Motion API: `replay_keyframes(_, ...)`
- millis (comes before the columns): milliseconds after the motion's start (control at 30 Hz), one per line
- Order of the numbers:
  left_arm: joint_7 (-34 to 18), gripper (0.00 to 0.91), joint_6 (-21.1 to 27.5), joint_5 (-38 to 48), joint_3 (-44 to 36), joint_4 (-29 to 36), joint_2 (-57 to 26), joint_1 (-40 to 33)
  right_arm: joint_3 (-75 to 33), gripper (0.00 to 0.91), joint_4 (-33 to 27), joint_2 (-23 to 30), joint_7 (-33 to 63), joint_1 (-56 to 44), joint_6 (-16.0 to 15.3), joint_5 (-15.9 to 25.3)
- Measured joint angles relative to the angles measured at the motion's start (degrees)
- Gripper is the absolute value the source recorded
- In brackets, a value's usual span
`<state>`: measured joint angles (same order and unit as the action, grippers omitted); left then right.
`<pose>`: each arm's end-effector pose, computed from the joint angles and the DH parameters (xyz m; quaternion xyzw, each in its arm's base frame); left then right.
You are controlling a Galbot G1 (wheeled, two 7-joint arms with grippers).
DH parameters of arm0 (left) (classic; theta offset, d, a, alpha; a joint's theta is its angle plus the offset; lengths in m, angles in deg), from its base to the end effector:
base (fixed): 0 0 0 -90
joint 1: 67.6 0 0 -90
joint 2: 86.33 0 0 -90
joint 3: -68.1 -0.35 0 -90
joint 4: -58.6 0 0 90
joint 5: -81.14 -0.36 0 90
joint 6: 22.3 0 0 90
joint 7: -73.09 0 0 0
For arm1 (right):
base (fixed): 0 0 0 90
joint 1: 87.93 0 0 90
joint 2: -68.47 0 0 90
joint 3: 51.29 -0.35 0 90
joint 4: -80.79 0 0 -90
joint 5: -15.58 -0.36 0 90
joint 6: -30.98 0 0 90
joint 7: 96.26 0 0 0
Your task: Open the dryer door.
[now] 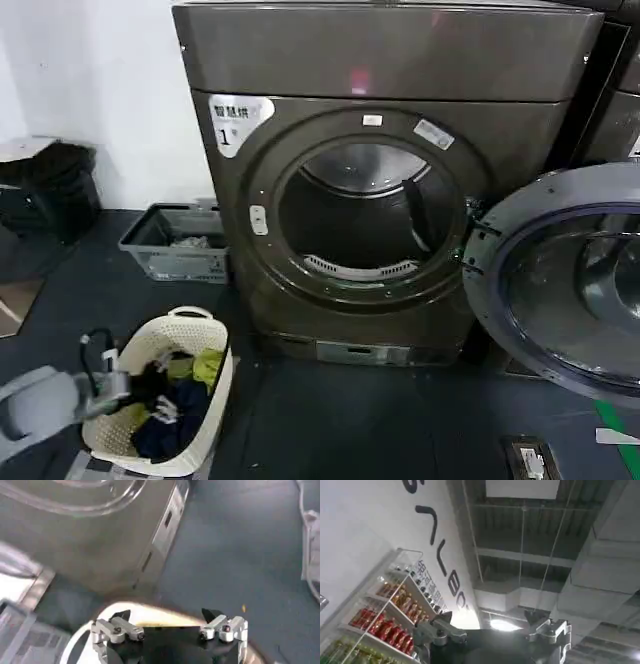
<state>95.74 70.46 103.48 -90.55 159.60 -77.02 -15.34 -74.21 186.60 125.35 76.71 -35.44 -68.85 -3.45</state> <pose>0.3284 0.2244 -0.2141 -0.4207 -0.7591 -0.4357 0.2386 -0.1293 -0.4048 0.0530 0.6028 0.6959 -0.3556 0.1610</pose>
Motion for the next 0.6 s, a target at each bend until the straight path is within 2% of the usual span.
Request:
replay_keyframes(267,1.0,0.907,1.4,-1.4,3.9,-1.1,-2.2,3.0,0.1,0.907,0.2,0.1,0.0,0.1,-0.3,0.0)
replay_keyframes(600,3.0,0.907,5.8,-3.0,5.4,-1.7,-3.5,3.9,0.0,0.907,-0.4,-0.1,0.0,0.1,-0.2,0.0)
